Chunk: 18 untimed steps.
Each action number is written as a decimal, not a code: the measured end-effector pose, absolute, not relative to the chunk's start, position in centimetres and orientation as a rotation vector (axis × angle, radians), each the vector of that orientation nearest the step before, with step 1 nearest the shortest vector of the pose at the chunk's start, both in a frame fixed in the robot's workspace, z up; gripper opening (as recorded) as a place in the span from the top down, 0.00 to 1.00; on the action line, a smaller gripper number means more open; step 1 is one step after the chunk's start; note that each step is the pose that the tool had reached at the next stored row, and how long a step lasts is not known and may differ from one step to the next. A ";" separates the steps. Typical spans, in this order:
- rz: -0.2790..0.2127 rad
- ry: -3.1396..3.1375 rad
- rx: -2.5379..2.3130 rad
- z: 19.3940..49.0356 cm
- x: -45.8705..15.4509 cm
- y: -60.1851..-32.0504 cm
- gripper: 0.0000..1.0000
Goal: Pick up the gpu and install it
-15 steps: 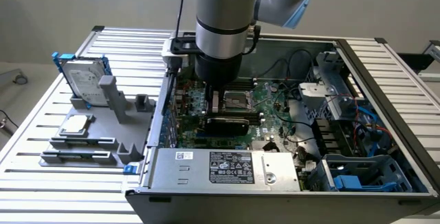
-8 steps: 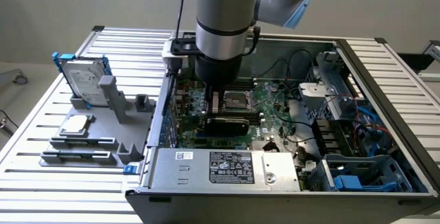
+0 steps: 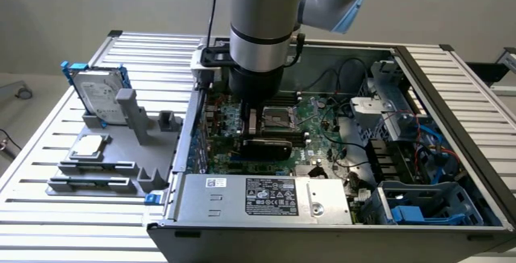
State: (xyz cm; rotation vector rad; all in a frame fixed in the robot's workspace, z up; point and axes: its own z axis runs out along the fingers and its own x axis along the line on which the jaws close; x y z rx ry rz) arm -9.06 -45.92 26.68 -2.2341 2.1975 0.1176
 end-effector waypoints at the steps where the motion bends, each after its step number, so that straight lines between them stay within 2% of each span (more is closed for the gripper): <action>1: 0.117 2.198 -2.234 26.6 -9.1 -45.9 0.89; 9: 0.118 2.198 -2.234 26.5 -9.1 -45.9 0.89; 18: 0.124 2.200 -2.236 28.0 -9.2 -45.9 0.89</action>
